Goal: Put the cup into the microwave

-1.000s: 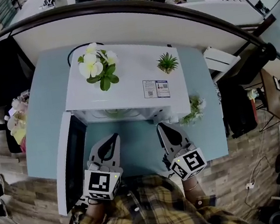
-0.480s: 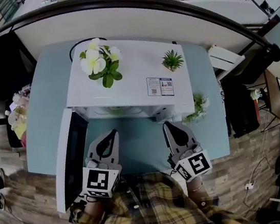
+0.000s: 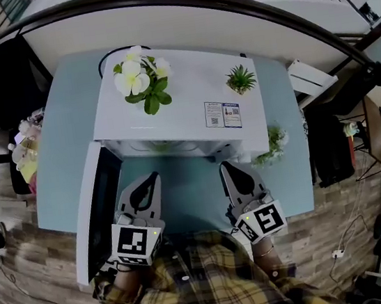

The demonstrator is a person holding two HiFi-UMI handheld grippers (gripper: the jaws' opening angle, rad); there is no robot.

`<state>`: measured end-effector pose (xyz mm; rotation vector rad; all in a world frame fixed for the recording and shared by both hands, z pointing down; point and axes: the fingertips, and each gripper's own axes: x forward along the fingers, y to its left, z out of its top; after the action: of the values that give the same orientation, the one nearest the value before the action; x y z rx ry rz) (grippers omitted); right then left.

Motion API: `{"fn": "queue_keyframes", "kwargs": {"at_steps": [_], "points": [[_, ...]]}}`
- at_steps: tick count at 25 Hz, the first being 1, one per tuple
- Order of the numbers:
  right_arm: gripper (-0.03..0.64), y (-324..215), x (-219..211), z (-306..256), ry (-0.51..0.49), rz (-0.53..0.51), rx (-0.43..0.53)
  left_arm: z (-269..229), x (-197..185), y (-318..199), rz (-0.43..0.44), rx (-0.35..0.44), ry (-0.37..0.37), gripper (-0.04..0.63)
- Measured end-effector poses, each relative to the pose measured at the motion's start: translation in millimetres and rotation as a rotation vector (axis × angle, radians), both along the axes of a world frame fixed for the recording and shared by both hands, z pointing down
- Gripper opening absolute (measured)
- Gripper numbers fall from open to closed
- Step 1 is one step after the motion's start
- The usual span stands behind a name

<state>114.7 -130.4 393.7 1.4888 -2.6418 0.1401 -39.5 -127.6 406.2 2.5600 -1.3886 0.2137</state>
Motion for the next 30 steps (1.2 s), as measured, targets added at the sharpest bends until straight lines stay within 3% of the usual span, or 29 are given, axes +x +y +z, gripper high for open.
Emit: {"fn": "queue_keyframes", "kwargs": {"at_steps": [30], "points": [[0.003,-3.6,-5.6,4.7,-0.003,-0.007,-0.016,1.3,-6.9,-2.4,-0.016,0.000,0.000,-0.011]]}}
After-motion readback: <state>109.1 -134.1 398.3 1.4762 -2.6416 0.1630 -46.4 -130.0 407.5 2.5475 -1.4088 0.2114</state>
